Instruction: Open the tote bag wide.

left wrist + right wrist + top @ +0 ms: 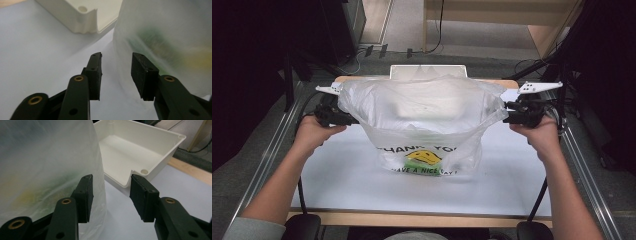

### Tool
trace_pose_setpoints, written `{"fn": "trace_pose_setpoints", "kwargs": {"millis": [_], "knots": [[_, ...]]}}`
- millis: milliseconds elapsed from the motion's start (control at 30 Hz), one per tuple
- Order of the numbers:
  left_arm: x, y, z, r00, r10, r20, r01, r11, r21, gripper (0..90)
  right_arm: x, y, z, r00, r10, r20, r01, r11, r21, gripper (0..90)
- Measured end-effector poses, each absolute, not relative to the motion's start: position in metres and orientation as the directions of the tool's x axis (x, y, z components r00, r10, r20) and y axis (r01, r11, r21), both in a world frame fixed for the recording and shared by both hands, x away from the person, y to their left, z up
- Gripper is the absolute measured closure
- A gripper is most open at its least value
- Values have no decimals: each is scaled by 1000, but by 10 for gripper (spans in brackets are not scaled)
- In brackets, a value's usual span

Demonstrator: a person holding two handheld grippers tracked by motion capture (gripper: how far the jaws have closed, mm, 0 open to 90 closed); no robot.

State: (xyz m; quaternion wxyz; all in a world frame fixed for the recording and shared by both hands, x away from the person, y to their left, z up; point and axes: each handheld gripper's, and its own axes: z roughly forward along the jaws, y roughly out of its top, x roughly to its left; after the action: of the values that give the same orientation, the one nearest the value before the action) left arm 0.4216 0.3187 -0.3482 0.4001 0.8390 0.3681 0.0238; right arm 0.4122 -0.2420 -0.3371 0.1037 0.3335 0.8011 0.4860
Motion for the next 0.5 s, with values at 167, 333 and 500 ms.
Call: {"fn": "trace_pose_setpoints", "kwargs": {"millis": [167, 333, 500], "knots": [[431, 321, -311, 760, 610, -224, 557, -433, 709, 650, 419, -247, -294, -785, 612, 99, 376, 342, 861, 553], [439, 320, -284, 757, 614, -224, 561, -435, 704, 674, 427, -249, -268, -768, 632, 105, 392, 334, 857, 558], [448, 317, -244, 781, 597, -186, 515, -446, 732, 730, 431, -236, -227, -779, 620, 91, 374, 343, 862, 712]]}}
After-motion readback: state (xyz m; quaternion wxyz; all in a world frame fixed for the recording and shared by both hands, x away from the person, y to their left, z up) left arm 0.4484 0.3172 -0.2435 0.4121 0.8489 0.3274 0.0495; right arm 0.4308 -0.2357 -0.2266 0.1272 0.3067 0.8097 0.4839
